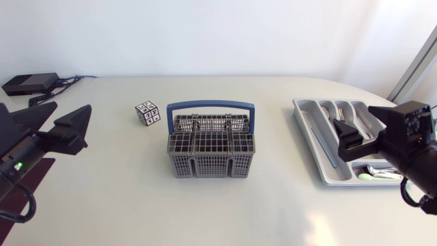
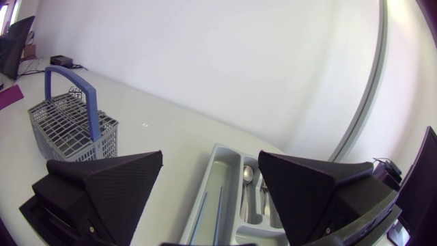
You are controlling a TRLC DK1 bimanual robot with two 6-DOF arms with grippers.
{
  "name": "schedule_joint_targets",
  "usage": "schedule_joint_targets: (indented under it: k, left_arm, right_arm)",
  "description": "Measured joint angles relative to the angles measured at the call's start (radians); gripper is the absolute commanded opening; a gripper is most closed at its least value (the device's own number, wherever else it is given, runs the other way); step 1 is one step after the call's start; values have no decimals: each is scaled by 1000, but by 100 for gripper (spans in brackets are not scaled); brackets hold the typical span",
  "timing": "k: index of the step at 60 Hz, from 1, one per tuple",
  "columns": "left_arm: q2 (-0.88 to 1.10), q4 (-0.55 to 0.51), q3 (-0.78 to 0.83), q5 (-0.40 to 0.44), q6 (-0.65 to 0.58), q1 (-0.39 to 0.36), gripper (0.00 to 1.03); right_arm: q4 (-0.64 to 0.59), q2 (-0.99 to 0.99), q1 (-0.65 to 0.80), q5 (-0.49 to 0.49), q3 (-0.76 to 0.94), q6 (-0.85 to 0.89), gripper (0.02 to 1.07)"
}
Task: Transfer all utensils from the basket to the drawer tray.
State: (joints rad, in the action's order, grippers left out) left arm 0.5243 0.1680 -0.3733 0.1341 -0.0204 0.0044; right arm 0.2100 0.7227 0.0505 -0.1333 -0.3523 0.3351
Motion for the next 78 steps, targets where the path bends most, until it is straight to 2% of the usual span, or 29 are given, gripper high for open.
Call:
schedule_joint_targets:
  k: [7, 16, 27, 56, 78]
  left_arm:
    - [-77, 1, 56, -8, 2, 1, 99]
    - [-165, -22, 113, -32, 3, 1, 99]
    - [-259, -62, 179, -57, 2, 1, 99]
    - [-507, -159, 335, -132, 2, 0, 99]
    - [-518, -159, 335, -133, 2, 0, 99]
  right_arm:
    - [34, -58, 4, 55, 73, -47, 103]
    - [88, -140, 4, 82, 135, -66, 103]
    - [92, -235, 4, 105, 185, -74, 103]
    - [-69, -500, -20, 113, 262, -195, 103]
    - [-193, -689, -39, 124, 325, -288, 103]
